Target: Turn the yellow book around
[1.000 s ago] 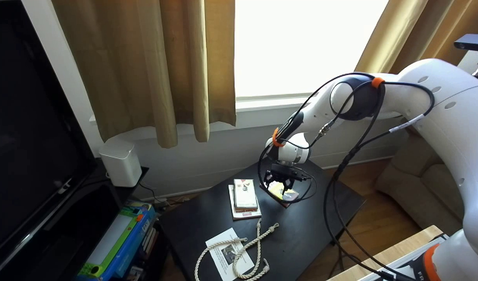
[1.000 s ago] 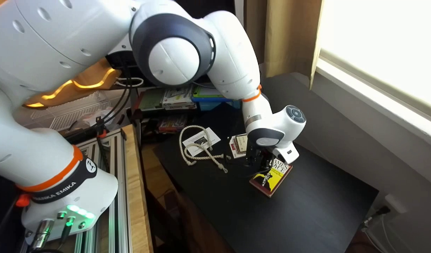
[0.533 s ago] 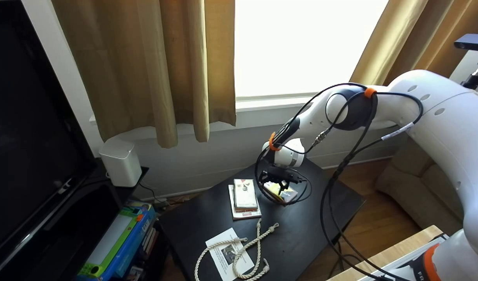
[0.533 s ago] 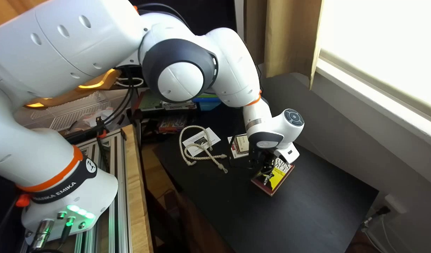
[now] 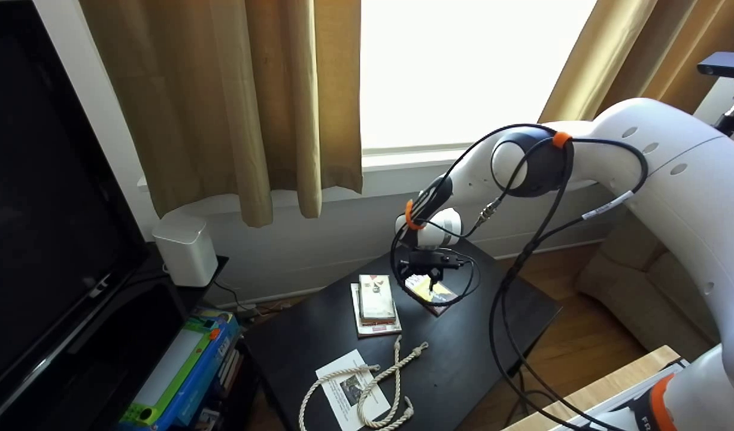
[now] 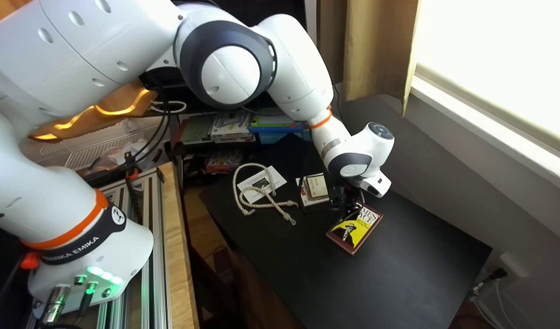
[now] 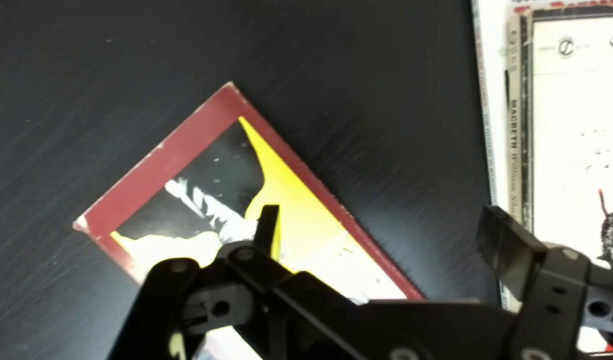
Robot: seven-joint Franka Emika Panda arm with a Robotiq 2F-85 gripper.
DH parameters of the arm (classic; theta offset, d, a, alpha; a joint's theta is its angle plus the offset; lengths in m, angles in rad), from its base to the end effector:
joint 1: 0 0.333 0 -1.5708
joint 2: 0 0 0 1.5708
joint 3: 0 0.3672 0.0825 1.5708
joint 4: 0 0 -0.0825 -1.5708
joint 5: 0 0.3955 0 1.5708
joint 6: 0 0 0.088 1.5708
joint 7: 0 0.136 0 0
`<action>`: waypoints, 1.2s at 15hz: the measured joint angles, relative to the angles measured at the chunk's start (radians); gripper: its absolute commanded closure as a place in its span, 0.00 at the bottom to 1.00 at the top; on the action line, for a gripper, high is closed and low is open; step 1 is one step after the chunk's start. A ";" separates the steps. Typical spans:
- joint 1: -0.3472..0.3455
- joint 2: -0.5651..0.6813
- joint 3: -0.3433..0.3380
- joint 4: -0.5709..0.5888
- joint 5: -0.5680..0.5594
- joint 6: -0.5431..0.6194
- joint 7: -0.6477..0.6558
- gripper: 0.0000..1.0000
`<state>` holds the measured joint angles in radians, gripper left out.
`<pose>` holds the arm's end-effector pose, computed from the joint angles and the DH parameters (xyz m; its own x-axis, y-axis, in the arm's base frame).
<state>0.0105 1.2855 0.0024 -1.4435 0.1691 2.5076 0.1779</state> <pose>0.6658 0.0101 -0.1240 0.9259 -0.2970 -0.2333 -0.3119 -0.9497 -0.0289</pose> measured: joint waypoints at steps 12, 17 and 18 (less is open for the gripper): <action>0.080 -0.178 -0.107 -0.160 -0.214 -0.016 -0.088 0.00; 0.083 -0.281 -0.107 -0.275 -0.262 0.039 -0.106 0.00; 0.083 -0.303 -0.107 -0.301 -0.269 0.052 -0.106 0.00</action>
<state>0.0933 0.9825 -0.1050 -1.7441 -0.0999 2.5599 0.0717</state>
